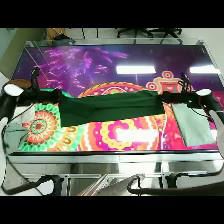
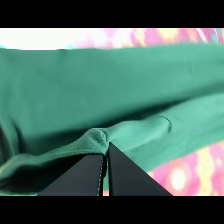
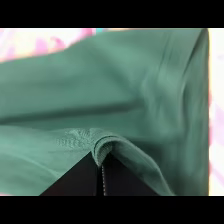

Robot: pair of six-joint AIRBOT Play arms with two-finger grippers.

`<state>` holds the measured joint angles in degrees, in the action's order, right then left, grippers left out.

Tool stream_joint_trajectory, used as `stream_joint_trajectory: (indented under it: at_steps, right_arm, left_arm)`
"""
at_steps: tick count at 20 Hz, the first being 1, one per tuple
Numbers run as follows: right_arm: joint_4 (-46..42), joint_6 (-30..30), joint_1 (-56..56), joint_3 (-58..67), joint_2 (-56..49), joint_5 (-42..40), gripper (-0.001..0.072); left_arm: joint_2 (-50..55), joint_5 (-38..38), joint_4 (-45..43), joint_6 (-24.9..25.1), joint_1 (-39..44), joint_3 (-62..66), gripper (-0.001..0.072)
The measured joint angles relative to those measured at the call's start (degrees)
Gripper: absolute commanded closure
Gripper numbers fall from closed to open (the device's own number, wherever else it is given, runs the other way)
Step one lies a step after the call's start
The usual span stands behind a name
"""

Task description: Fold the shirts.

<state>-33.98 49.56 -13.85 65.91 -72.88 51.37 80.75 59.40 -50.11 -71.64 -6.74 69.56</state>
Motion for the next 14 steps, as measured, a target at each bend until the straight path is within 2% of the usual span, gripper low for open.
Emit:
stream_joint_trajectory:
  at_steps: [1,2,3,4,5,6,14]
  right_arm:
    - [0.1,-0.4,0.4,1.4,-1.9,-1.2,0.0656]
    - [0.3,-1.0,0.9,2.9,-4.2,-2.1,0.0552]
    - [0.4,-1.5,1.1,4.0,-5.9,-2.9,0.0545]
    - [0.4,-1.9,1.2,5.0,-7.2,-3.3,0.0536]
    - [0.4,-2.3,1.1,6.0,-8.1,-3.6,0.0343]
    - [0.3,-2.6,0.9,7.1,-8.6,-3.7,0.0207]
    - [-3.0,-2.1,-2.3,12.2,-11.6,1.1,0.0184]
  left_arm:
    - [3.0,-0.3,0.0,0.1,0.3,2.2,0.0689]
    - [6.0,-0.6,0.1,0.1,0.6,4.3,0.0687]
    - [8.7,-0.8,0.1,0.2,0.7,6.1,0.0488]
    - [11.2,-0.8,0.1,0.2,0.8,7.8,0.0113]
    - [13.5,-0.5,0.2,0.2,0.9,9.5,0.0000]
    - [15.3,0.3,0.2,0.2,1.0,11.1,0.0000]
    - [20.0,8.5,0.3,-0.3,1.0,20.9,0.0000]
